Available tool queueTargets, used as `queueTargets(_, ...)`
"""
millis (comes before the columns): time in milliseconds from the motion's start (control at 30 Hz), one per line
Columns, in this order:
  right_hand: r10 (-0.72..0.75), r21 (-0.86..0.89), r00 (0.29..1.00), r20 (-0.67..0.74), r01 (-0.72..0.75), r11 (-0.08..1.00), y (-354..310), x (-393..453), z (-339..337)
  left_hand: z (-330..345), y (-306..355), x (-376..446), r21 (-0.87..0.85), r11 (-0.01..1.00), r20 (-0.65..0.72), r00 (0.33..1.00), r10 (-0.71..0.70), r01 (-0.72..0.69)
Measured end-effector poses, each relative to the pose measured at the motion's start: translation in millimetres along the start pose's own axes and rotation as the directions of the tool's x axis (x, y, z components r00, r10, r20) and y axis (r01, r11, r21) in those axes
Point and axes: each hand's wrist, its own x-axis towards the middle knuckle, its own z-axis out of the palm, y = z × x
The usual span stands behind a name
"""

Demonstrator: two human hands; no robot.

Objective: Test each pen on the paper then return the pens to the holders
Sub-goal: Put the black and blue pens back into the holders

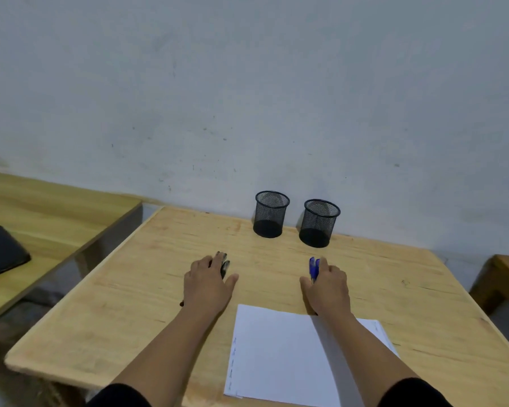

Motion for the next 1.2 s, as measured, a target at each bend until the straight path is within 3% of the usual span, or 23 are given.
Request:
queueTargets(100,0.033,-0.012,0.999,0.01,-0.032,0.999,-2.5,12.1,3.2,6.1,4.8,11.5,-0.082,0.996,-0.027,0.999,0.037,-0.039)
queueTargets(200,0.028,0.114,0.999,0.023,-0.03,0.993,-6.5,22.7,7.4,10.1,12.1,22.5,-0.133,0.991,-0.013,1.0,0.013,-0.015)
queueTargets(500,-0.07,0.062,0.996,0.062,0.066,0.996,-9.1,39.2,12.7,16.1,18.7,39.2,-0.054,0.996,-0.041,0.996,0.074,-0.076)
queueTargets(667,-0.082,0.128,0.994,0.068,0.073,0.989,-10.4,35.8,9.3,14.9,18.4,39.0,-0.061,0.989,-0.07,0.989,0.127,-0.131)
queueTargets(933,-0.105,0.208,0.992,0.063,0.089,0.974,-11.0,28.7,2.8,-6.1,25.1,32.7,-0.385,0.878,-0.181,0.956,0.233,-0.286)
queueTargets(1200,-0.042,0.321,0.997,0.06,0.021,0.947,-13.0,22.0,-5.5,-16.8,36.9,23.4,-0.497,0.822,-0.205,0.958,0.199,-0.277)
